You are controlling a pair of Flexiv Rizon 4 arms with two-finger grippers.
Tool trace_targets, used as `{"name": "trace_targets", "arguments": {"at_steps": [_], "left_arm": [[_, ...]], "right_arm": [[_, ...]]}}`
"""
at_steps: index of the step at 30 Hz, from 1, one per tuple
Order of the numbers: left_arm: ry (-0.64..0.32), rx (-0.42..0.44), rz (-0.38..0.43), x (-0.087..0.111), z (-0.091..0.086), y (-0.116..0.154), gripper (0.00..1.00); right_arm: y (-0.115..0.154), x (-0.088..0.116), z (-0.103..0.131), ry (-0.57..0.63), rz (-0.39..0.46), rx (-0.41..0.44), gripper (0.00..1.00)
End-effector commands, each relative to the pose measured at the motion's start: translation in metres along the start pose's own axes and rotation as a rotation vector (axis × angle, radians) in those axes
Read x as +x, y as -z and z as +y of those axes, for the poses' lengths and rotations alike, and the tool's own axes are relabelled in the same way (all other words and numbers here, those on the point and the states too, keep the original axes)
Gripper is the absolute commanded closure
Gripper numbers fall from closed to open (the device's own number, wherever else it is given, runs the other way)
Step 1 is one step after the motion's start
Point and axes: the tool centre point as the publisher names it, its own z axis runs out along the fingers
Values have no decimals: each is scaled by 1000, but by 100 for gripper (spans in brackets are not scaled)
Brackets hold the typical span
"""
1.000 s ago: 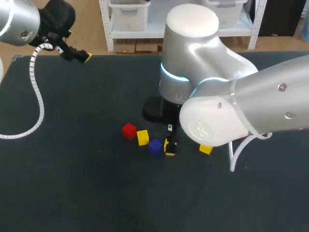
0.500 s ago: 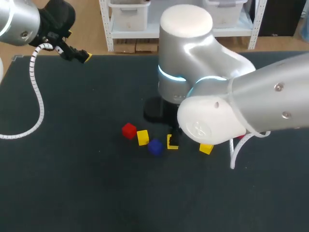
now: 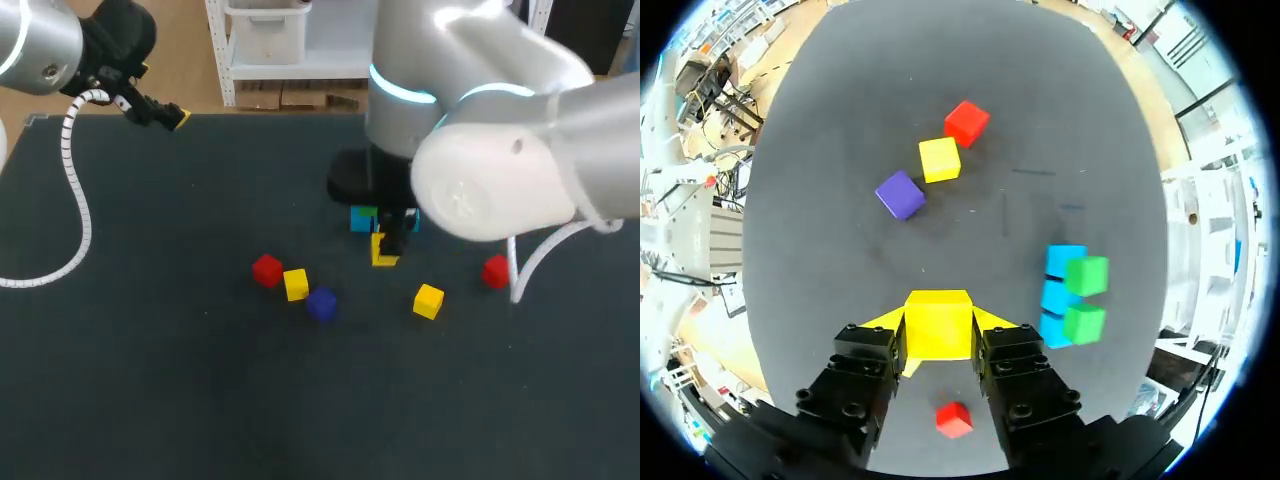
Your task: Place the blue cubes, place green cubes on the blue cubes, place the yellow cubes on the green cubes, then place the red cubes on the yellow cubes, and place purple cube on the red cubes.
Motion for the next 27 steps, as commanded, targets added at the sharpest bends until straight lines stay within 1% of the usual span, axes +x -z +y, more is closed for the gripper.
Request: {"name": "trace_targets", "arguments": {"at_steps": [1,3,10,14,21,27], "left_arm": [[-3,5,-5,1,1,0,0],[-3,5,-5,1,1,0,0],[-3,5,-5,1,1,0,0],[-3,5,-5,1,1,0,0],[-3,5,-5,1,1,0,0],[-3,5,-5,1,1,0,0]], "right_arm": [[23,12,-5,13,-14,31,100],[27,12,-12,39,-4,66,100],[28,9,-36,69,13,76,100],[27,5,-47,81,8,59,100],[14,2,-75,71,16,24,100],[4,1,-98,53,35,13,100]]}}
